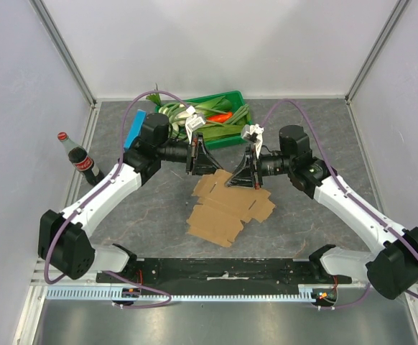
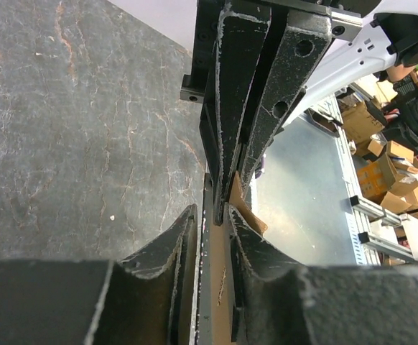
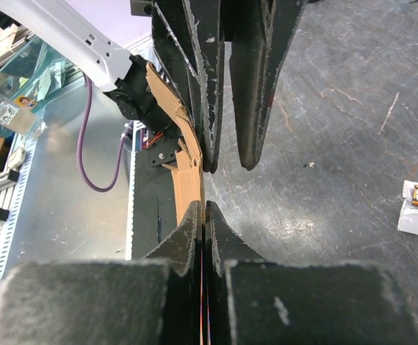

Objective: Fold the paper box

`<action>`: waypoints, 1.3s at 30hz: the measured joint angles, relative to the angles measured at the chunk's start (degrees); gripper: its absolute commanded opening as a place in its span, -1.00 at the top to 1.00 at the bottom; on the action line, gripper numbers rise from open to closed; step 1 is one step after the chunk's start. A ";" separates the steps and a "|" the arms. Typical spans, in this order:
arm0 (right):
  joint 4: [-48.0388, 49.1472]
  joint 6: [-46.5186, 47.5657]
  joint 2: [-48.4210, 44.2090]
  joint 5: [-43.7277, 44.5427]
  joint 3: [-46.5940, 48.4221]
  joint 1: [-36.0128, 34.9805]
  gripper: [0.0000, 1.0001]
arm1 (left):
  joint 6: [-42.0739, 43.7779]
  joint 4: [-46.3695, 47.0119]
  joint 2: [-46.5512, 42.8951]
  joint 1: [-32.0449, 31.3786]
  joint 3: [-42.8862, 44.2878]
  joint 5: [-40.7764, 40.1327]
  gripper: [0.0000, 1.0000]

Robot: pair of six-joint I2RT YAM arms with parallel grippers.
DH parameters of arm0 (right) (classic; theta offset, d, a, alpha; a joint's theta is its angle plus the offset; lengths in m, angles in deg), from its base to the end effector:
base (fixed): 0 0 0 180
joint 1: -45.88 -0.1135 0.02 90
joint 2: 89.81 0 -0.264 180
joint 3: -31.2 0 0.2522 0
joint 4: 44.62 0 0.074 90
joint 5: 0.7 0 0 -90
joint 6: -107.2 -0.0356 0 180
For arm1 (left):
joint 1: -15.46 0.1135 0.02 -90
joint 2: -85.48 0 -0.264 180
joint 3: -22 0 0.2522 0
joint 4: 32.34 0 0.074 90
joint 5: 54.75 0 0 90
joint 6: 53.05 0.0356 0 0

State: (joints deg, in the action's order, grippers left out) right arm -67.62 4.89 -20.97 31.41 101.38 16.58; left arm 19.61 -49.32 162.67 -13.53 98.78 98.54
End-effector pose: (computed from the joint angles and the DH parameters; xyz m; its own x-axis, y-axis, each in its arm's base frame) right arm 0.2148 0.1551 0.3313 -0.5163 -0.1598 -0.8414 -0.8563 0.1150 0.5036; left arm 0.2466 -0.1730 0.3422 -0.5367 0.1442 -0.8314 0.8418 0.0241 -0.5393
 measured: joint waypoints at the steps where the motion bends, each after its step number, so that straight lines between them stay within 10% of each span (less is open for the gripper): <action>1: 0.24 -0.22 0.26 0.07 0.00 -0.24 1.00 | 0.00 0.31 -0.22 -0.02 -0.33 0.04 0.35; 17: 0.57 -0.50 0.04 3.87 -0.04 -0.66 1.00 | 0.50 2.97 -8.13 0.98 -4.46 0.66 0.11; 39: 3.21 -1.97 -1.18 2.27 -1.92 -2.40 1.00 | -9.22 16.24 -7.17 5.31 -8.28 2.82 0.40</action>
State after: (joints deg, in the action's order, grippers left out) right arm -64.41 2.92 -22.15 33.68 99.46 14.18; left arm 10.38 -33.08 155.50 -8.22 90.50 101.36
